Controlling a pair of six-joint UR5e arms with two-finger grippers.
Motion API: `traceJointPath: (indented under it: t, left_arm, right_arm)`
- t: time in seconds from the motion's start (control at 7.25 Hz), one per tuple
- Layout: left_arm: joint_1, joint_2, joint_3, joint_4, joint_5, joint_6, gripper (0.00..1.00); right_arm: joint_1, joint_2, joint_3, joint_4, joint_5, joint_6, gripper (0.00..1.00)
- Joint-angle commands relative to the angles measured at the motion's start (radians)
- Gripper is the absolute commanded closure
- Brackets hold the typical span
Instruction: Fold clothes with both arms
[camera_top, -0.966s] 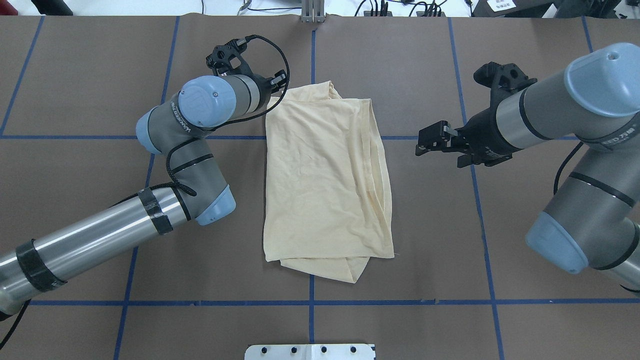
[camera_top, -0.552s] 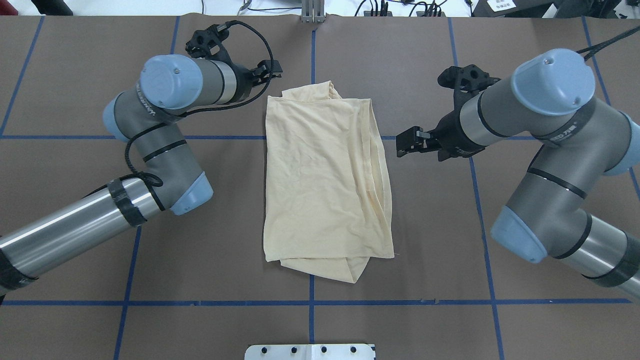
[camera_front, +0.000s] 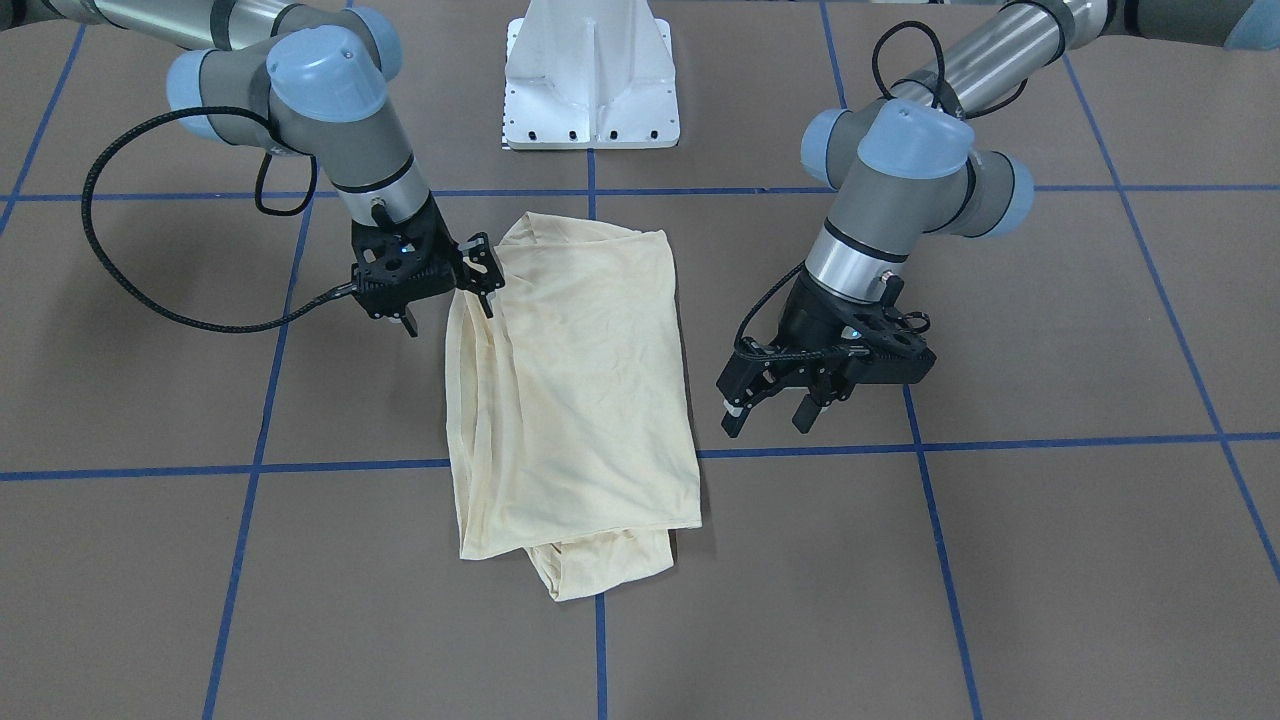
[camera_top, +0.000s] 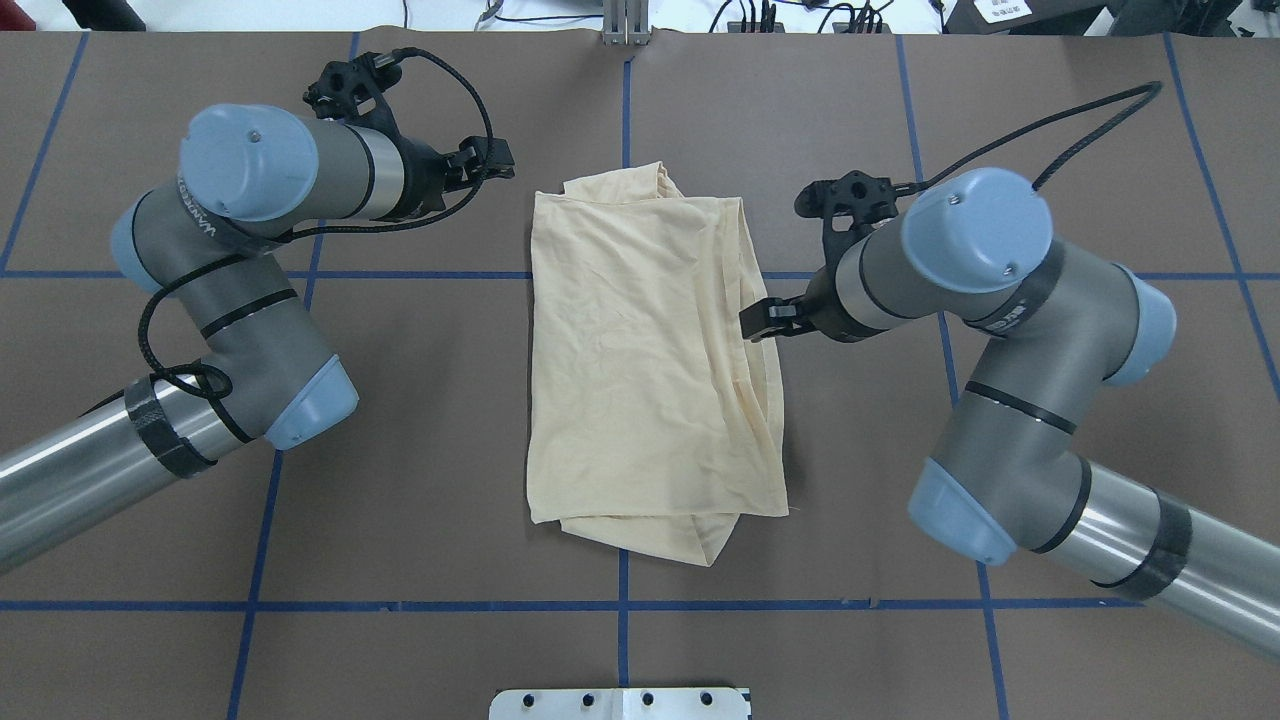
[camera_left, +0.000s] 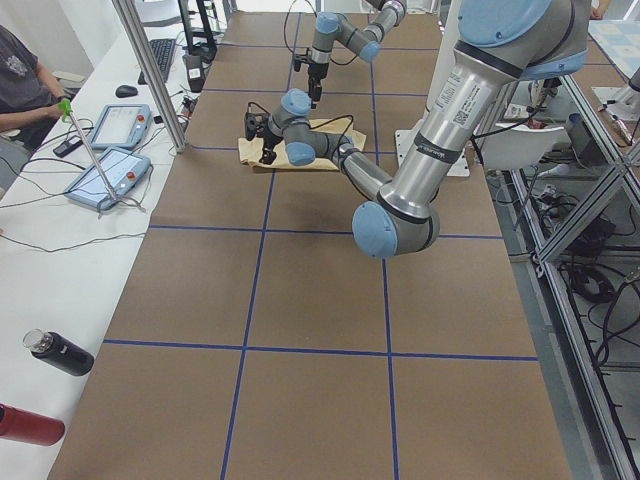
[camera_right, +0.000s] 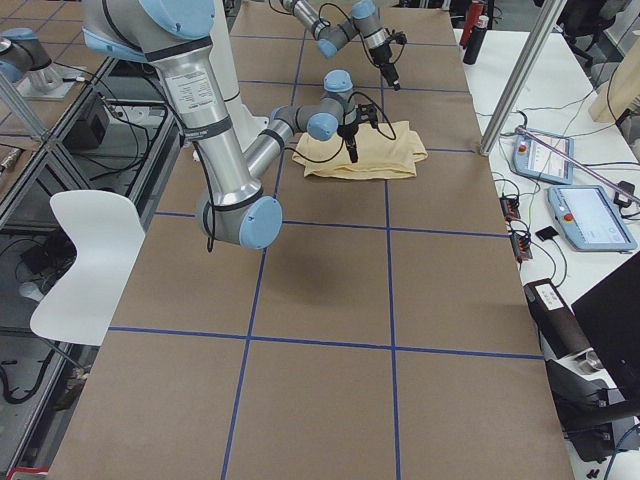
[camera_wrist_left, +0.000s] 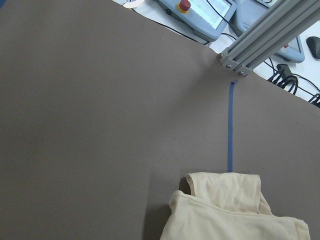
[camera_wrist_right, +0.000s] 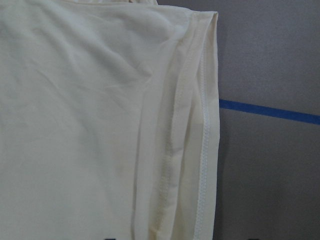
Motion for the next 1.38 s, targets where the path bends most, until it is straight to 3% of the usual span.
traceJointPath:
  t: [0.0,0.14,0.55,0.97,1.24]
  left_arm:
    - [0.0,0.019,-0.002,0.0,-0.003,0.001,0.0]
    - [-0.001,0.021,-0.003,0.002,-0.001,0.001,0.0]
    - [0.0,0.021,-0.003,-0.001,-0.003,-0.003,0.0]
    - [0.0,0.021,-0.003,-0.004,-0.001,-0.003,0.0]
    - [0.0,0.021,-0.003,-0.006,-0.001,-0.005,0.0]
  right_arm:
    - [-0.026,-0.041,0.057,0.021,0.006,0.057,0.2]
    - [-0.046,-0.059,0.058,0.041,0.014,0.074,0.27]
    - [-0.052,-0.106,0.038,0.051,0.141,0.074,0.35]
    - [-0.075,-0.087,-0.033,0.052,0.146,0.076,0.49]
    - [-0.095,-0.089,-0.04,0.052,0.15,0.076,0.53]
